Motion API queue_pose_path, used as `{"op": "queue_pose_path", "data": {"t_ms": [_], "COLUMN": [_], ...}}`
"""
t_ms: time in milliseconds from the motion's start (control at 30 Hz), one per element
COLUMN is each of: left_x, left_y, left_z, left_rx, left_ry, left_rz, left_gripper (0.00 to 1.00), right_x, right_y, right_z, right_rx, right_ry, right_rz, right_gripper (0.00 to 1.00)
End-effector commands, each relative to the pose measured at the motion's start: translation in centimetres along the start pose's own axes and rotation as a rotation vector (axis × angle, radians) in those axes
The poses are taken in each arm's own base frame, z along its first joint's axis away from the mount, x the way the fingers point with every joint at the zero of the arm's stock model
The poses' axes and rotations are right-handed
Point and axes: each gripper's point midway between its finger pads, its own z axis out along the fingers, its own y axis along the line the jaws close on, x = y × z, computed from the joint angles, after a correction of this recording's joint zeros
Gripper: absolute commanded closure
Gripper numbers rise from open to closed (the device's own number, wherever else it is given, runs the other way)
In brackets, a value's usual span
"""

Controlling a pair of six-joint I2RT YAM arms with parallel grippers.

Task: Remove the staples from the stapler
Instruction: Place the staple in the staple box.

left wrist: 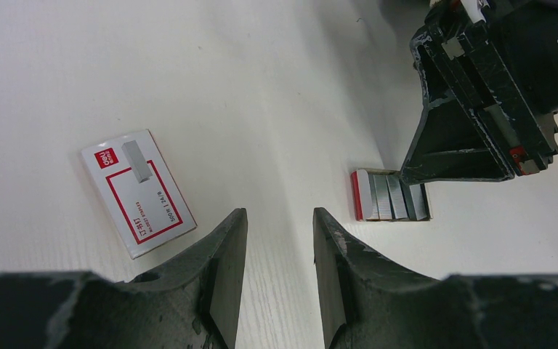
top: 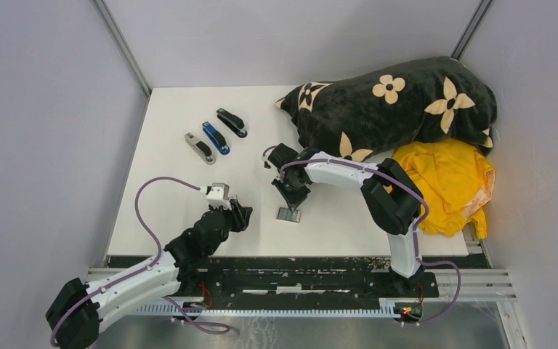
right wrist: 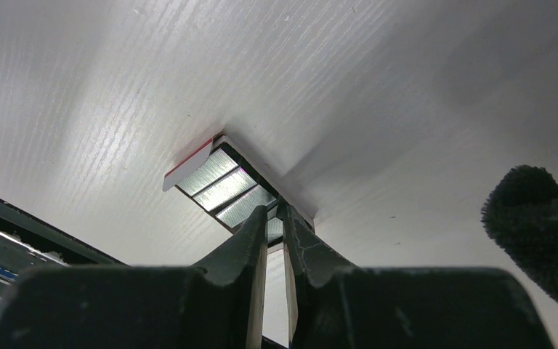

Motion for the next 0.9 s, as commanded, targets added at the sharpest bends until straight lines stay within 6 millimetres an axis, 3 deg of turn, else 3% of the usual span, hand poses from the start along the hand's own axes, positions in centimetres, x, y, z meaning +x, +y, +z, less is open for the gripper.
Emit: {"op": "queue_pose_path", "data": {"t_ms": [0, 567, 700, 800, 867], "left_x": [-1.6, -1.5, -1.6, -1.8, -2.1], "left_y": [-0.3, -0.3, -0.7, -2.1, -3.4], "left_z": [0.2, 0.2, 0.2, 0.2, 0.1], "left_rx": [0.005, 0.002, 0.024, 0.100, 0.161], "left_ry": [-0.058, -0.057, -0.058, -0.073, -0.080], "left_rz": [0.013, 0.013, 0.002, -0.041, -0.077], "left_gripper": [0.54, 0.54, 0.47, 0.41, 0.39], "right_x": [-1.2, -0.9, -2.2, -2.1, -1.2], "right_y": [-0.1, -0.5, 0.4, 2.3, 3.2], "right_z": [-1.6, -2.2, -4.7, -7.3, -9.0], "right_rx": [-0.001, -0.009, -0.093, -0.297, -0.438], "right_ry": [-0.067, -0.073, -0.139, -0.194, -0.217], "right_rz": [-0.011, -0.003, -0.042, -0.134, -0.197], "right_gripper": [0.81, 0.82, 0.80, 0.77, 0.64]}}
